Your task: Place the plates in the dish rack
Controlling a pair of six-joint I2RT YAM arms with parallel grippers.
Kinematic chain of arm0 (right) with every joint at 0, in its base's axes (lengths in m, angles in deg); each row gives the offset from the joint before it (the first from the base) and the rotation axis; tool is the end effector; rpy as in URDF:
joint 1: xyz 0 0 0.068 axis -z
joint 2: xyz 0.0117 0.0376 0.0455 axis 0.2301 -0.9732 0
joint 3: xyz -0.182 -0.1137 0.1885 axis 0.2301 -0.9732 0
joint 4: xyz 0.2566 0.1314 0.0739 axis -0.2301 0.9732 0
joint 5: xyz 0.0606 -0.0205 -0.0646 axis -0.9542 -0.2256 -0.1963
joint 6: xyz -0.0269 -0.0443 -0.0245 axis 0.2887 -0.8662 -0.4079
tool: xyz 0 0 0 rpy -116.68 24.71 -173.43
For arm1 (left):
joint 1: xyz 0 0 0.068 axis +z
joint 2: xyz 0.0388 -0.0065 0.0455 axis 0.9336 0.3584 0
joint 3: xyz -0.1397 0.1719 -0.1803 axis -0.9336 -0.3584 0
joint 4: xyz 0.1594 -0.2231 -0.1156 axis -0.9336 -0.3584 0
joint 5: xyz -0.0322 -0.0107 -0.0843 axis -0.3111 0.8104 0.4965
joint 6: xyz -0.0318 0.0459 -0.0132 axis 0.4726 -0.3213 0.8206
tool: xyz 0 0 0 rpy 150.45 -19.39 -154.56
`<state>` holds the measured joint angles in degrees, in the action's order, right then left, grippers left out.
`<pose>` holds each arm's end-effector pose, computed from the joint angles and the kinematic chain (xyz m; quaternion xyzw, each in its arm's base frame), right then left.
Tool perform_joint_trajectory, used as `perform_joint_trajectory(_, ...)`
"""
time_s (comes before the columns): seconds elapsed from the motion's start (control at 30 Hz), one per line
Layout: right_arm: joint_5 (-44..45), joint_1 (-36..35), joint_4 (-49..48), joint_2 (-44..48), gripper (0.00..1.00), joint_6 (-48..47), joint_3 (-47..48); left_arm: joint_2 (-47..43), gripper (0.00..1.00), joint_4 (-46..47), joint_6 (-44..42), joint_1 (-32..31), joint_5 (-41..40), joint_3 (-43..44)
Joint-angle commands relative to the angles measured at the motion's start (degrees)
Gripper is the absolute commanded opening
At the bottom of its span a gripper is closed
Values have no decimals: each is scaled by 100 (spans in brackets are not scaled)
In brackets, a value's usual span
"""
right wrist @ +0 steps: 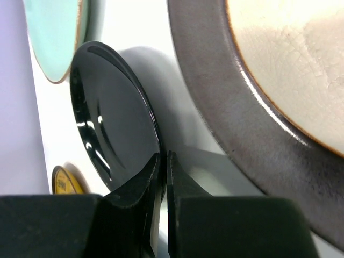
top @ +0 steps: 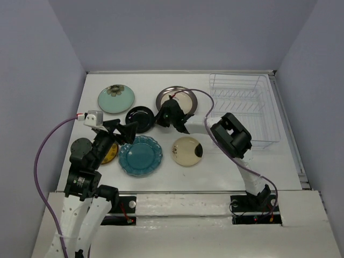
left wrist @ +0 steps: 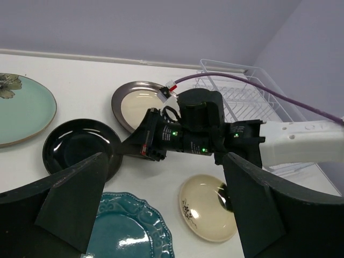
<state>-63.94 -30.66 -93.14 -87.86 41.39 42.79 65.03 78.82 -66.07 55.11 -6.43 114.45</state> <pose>0.3962 0.3807 0.1194 0.0991 0.8629 0.3728 0.3264 0.1342 -0.0423 0.3713 0.0592 0.6516 -0.2763 0.7039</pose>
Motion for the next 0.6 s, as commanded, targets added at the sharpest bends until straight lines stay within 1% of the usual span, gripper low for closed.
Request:
perform_joint_trajectory(0.0, 28, -33, -559, 764, 7, -436, -29, -30, 99, 185, -18, -35, -29, 107)
perform_joint_trajectory(0.03, 37, -33, -559, 886, 7, -646, -46, -30, 99, 185, -18, -26, -30, 107)
perform_joint_trajectory(0.07, 81, -33, -559, 1210, 7, -796, -107, -47, 99, 168, -18, -35, -56, 116)
perform_joint_trajectory(0.1, 151, -33, -550, 1396, 7, -1119, -169, -56, 99, 159, -18, -26, -73, 116)
perform_joint_trajectory(0.17, 606, -33, -480, 1826, 7, -1481, -344, -65, 99, 150, -9, -35, -91, 116)
perform_joint_trajectory(0.2, 826, -33, -384, 2254, 7, -1866, -476, -74, 99, 150, -18, -26, -82, 116)
perform_joint_trajectory(0.23, 1072, -33, -226, 2459, 7, -2070, -512, -74, 99, 141, -18, -35, -91, 116)
perform_joint_trajectory(0.27, 1587, -33, 54, 2644, 7, -2281, -556, -74, 99, 141, -18, -35, -91, 116)
perform_joint_trajectory(0.3, 1854, 36, 187, 3011, 7, -2631, -652, -83, 99, 141, -9, -35, -91, 116)
perform_joint_trajectory(0.33, 2318, 142, 475, 3163, 7, -2800, -697, -74, 99, 141, -9, -26, -91, 116)
perform_joint_trajectory(0.43, 3181, 300, 1004, 3663, 7, -3344, -776, -74, 99, 141, 0, -35, -91, 116)
perform_joint_trajectory(0.47, 3636, 362, 1180, 3761, 7, -3468, -820, -65, 99, 150, 0, -35, -100, 116)
perform_joint_trajectory(0.57, 4289, 817, 1655, 4077, 7, -3855, -960, -39, 99, 141, 8, -26, -91, 116)
